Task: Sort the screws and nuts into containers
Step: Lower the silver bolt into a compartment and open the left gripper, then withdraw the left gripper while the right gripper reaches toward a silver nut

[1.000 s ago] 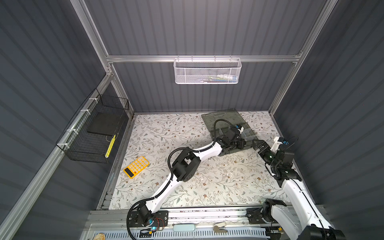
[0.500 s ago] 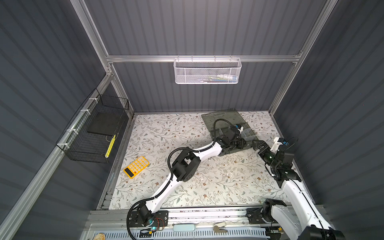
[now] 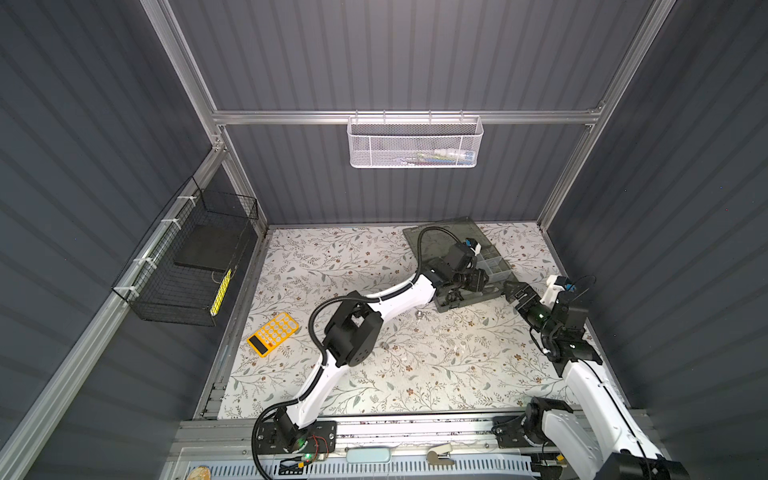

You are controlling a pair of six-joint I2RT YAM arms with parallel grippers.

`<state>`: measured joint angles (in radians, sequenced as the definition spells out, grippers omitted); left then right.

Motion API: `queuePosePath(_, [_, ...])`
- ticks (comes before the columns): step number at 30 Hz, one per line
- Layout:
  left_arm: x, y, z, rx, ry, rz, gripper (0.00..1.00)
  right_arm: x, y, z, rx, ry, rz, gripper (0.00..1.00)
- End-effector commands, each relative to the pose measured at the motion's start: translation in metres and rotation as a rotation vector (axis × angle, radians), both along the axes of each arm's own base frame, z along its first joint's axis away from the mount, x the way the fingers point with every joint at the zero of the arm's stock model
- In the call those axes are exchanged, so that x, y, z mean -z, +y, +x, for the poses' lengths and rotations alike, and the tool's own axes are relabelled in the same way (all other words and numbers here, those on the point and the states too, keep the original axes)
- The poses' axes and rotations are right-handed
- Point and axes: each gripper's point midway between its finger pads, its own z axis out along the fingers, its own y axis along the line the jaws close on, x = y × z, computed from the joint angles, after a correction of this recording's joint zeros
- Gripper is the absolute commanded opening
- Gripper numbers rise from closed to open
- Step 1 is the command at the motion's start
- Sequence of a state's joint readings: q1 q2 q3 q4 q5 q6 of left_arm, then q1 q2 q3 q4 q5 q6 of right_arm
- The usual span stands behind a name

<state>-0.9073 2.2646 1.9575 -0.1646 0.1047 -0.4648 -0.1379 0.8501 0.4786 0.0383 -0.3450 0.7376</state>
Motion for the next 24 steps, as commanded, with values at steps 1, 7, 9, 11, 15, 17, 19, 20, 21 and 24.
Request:
queuePosePath(1, [-0.037, 0.032, -0.005, -0.026, -0.018, 0.002, 0.60, -0.032, 0.010, -0.002, -0.071, -0.052, -0.013, 0.99])
queuePosePath(7, [-0.048, 0.094, -0.033, -0.043, 0.039, 0.002, 0.74, -0.049, 0.042, -0.008, -0.206, -0.011, -0.032, 0.99])
queuePosePath(9, [-0.049, 0.120, -0.040, -0.062, 0.062, -0.013, 0.80, -0.045, 0.059, -0.010, -0.257, 0.038, -0.107, 0.99])
queuePosePath(11, [-0.037, 0.144, -0.049, -0.081, 0.104, -0.010, 0.85, -0.041, 0.072, -0.011, -0.274, 0.069, -0.204, 0.99])
queuePosePath(15, [-0.023, 0.181, -0.066, -0.107, 0.152, 0.006, 0.90, -0.033, 0.108, -0.010, -0.359, 0.131, -0.280, 0.99])
queuePosePath(17, [-0.014, 0.193, -0.075, -0.119, 0.171, 0.005, 0.99, -0.024, 0.125, -0.011, -0.405, 0.178, -0.342, 0.99])
queuePosePath(19, [-0.005, 0.204, -0.083, -0.135, 0.188, 0.004, 1.00, -0.012, 0.143, -0.011, -0.455, 0.224, -0.405, 0.99])
queuePosePath(20, [0.000, 0.210, -0.085, -0.150, 0.199, 0.004, 1.00, -0.007, 0.151, -0.010, -0.479, 0.245, -0.429, 0.99])
queuePosePath(21, [0.006, 0.215, -0.086, -0.164, 0.211, 0.005, 1.00, -0.001, 0.160, -0.010, -0.505, 0.262, -0.449, 0.99])
queuePosePath(24, [0.021, 0.237, -0.087, -0.226, 0.256, -0.015, 1.00, 0.017, 0.182, -0.011, -0.575, 0.304, -0.488, 0.94])
